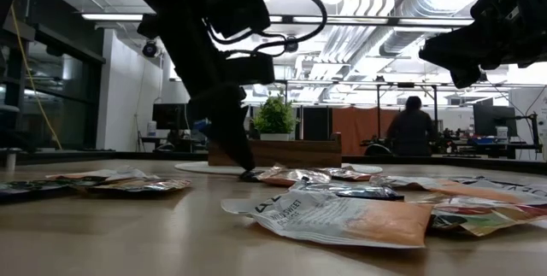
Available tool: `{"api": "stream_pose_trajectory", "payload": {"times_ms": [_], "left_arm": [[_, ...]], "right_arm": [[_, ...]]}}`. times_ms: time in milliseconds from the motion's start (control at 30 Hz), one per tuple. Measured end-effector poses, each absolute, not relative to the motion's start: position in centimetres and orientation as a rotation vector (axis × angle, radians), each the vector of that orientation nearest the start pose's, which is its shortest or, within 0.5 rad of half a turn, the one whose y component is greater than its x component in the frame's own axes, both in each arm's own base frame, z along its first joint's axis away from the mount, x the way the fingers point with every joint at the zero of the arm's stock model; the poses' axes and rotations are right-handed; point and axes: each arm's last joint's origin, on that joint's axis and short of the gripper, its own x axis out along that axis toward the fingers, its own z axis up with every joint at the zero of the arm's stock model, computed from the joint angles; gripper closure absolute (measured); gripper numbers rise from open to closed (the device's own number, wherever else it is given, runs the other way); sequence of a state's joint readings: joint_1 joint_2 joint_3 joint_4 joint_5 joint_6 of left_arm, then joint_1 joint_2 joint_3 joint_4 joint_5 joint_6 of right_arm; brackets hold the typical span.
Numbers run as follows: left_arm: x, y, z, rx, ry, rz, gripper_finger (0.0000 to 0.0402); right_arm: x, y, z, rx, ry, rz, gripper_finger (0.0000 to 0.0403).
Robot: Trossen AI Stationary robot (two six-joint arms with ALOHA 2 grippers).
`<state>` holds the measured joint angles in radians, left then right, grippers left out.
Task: Pick & Place Tea
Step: Put the black tea bag into the left section of the wooden organizer
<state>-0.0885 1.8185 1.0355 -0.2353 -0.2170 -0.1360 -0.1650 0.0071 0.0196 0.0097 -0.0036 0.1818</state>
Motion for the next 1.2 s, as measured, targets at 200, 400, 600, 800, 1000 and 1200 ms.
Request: {"api": "stream_pose_trajectory", "payload": {"times_ms": [200,400,600,800,1000,1200], "left_arm": [[34.9,-2.6,14.7,0.018,1.007,0.177,0.0121],[35.2,-3.2,13.8,-0.014,1.011,0.169,0.0121],[35.3,-3.5,13.4,-0.073,1.020,0.177,0.0121],[35.3,-3.5,13.3,-0.095,1.020,0.188,0.0125],[35.3,-3.5,13.3,-0.095,1.024,0.188,0.0176],[35.2,-3.5,13.2,-0.093,1.027,0.191,0.0252]], "right_arm": [[9.6,-1.6,17.1,0.180,-0.036,-0.159,0.0261],[9.6,-1.6,17.1,0.180,-0.037,-0.159,0.0261],[9.6,-1.6,17.0,0.180,-0.037,-0.159,0.0261],[9.6,-1.6,17.1,0.180,-0.036,-0.159,0.0261],[9.6,-1.6,17.1,0.180,-0.036,-0.159,0.0261],[9.6,-1.6,17.1,0.180,-0.036,-0.159,0.0261]]}}
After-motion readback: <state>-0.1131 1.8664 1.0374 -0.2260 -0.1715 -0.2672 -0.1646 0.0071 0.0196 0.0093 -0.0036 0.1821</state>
